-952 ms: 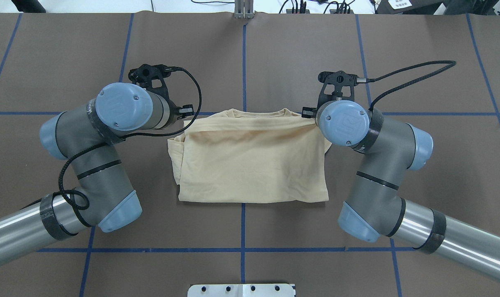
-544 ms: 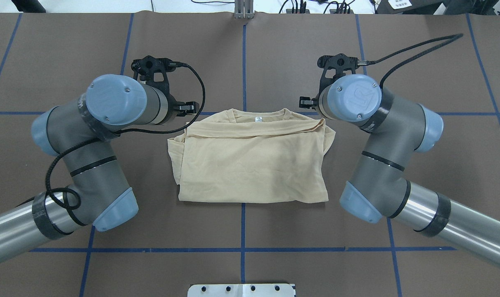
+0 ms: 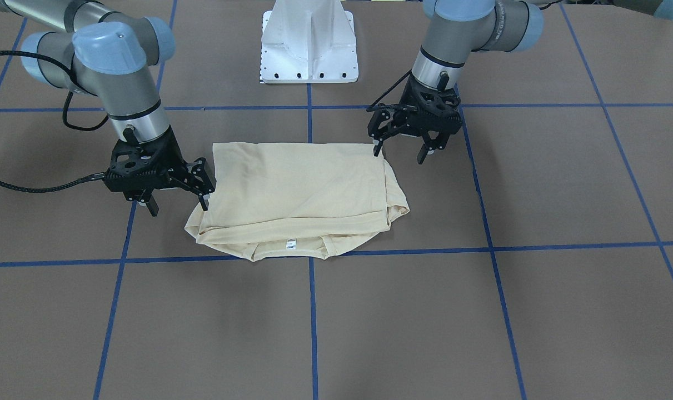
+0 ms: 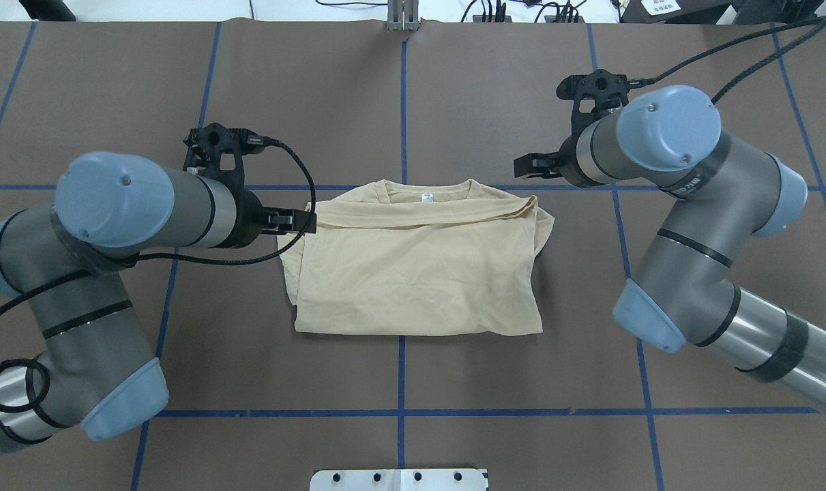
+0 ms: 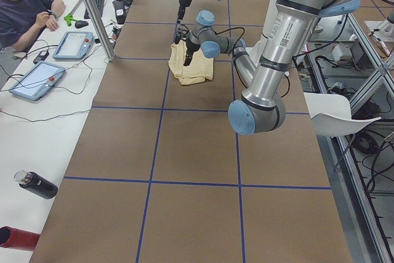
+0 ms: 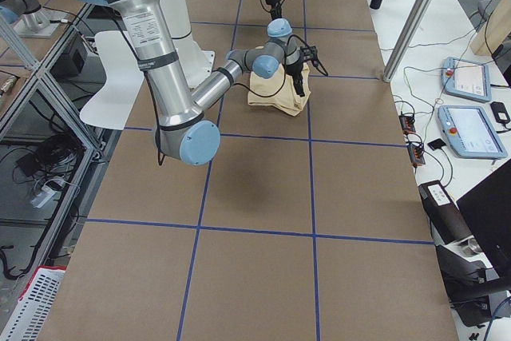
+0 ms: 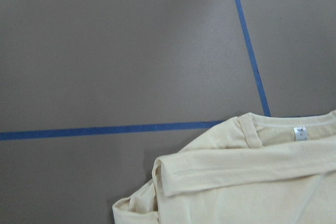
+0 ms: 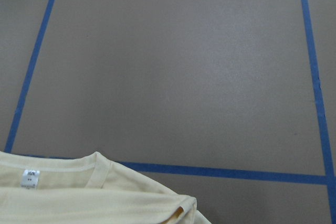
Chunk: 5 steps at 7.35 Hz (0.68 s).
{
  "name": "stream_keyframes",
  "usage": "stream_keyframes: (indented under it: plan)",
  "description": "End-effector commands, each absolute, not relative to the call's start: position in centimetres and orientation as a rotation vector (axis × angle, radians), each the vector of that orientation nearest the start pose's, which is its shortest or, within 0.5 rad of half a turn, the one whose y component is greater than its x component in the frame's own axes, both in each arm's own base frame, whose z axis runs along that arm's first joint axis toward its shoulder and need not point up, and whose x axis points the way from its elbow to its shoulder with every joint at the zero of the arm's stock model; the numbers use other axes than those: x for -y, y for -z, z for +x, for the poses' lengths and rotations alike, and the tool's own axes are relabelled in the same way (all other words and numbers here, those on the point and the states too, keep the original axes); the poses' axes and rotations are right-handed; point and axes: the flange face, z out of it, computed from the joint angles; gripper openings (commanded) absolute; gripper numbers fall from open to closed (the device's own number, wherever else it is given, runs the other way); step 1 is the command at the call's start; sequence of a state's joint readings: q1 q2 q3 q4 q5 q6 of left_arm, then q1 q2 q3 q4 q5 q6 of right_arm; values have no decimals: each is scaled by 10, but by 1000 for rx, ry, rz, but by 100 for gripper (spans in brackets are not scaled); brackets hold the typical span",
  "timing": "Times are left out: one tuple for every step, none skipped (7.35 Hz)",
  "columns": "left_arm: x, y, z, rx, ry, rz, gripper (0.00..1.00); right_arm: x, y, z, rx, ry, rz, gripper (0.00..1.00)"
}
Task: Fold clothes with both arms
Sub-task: 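Release the hem and raise both grippers above the folded shirt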
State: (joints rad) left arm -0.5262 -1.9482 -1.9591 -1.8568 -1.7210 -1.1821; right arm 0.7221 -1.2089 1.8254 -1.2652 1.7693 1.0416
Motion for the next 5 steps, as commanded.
stream_keyframes:
  plan:
    - [335,-290,471,-1019,32,314,100,482,-339,-359,885,-81,392,100]
    - [331,-303,482,-1012,41,317,100,485,-339,-356,881,-81,400,100]
    - [327,-309,496,-1010,62,287,98,486,-339,-355,878,-82,404,100]
    - [313,-315,511,-1004,50,258,91,486,-340,-355,876,-84,405,100]
    - [316,-313,525,-999,57,256,82,486,-340,-355,874,-85,406,100]
